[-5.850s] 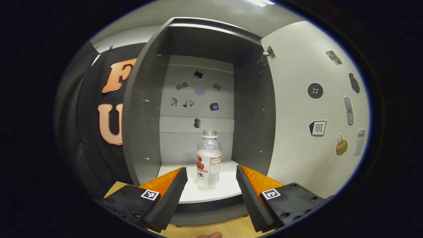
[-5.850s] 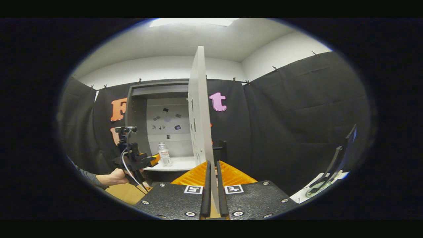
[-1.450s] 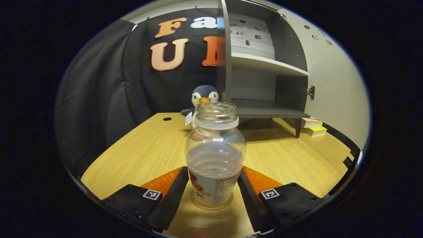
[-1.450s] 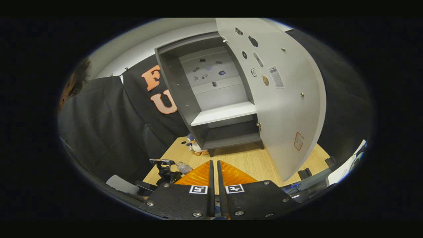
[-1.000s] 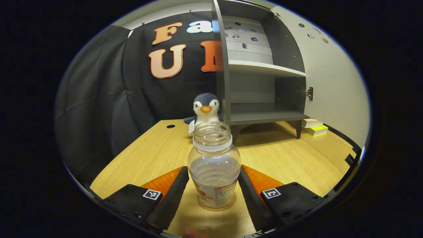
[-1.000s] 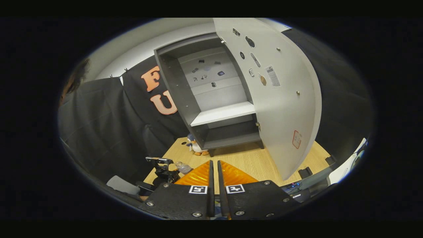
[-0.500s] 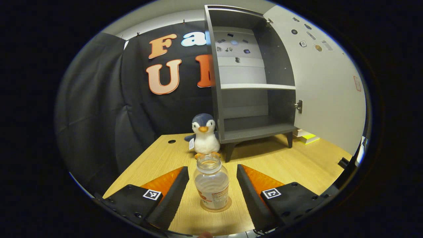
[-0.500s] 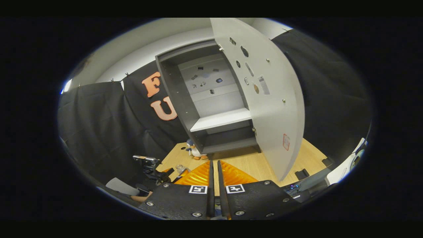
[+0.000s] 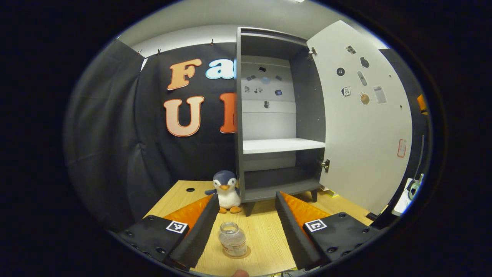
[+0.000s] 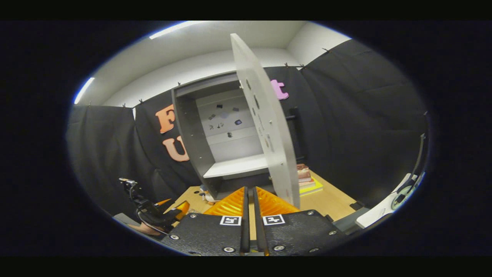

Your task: Open the cabinet door with the right hand, grasp the bottle in the cabinet with the left hand and place it on the coaster, then close the cabinet door with the right hand.

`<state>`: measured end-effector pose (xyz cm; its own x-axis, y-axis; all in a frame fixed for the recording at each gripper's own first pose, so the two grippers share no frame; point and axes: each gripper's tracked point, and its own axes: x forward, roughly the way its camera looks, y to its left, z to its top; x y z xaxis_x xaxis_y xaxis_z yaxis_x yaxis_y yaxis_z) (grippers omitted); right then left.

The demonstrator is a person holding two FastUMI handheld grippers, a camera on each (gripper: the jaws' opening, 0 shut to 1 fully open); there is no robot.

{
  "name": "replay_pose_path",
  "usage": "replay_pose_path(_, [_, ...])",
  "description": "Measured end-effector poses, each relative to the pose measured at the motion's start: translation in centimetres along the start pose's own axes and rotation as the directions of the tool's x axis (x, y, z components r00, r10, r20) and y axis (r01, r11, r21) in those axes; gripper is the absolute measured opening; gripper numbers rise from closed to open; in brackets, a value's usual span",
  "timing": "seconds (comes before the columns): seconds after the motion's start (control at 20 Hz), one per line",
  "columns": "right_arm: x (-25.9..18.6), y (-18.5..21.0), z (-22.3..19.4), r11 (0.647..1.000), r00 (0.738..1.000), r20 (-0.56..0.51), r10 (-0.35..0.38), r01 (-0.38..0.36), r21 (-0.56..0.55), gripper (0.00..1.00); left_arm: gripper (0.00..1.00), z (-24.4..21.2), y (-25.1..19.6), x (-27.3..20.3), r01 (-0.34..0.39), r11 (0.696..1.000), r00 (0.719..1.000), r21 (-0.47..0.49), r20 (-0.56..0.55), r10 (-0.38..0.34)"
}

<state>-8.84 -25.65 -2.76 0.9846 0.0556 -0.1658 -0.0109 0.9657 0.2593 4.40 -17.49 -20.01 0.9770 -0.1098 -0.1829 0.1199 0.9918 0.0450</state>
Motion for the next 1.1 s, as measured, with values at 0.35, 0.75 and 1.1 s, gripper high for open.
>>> replay_pose_path(0.35, [1.2,-7.6,3.4,0.997,0.997,0.045,-0.07,0.071,-0.005,0.22,0.95,3.9,0.0,-0.6,0.022,1.0,1.0,-0.023,0.023,-0.021])
replay_pose_path(0.75, [5.4,-9.4,3.4,0.999,0.999,0.029,-0.033,0.033,-0.012,0.41,0.95,6.9,1.3,-0.1,-0.019,0.999,0.998,0.029,0.063,0.017])
replay_pose_path(1.1, [6.8,-9.0,2.3,0.993,1.0,0.0,-0.026,0.026,-0.111,0.45,0.95,8.1,0.6,0.7,0.007,1.0,0.997,0.014,0.078,-0.008])
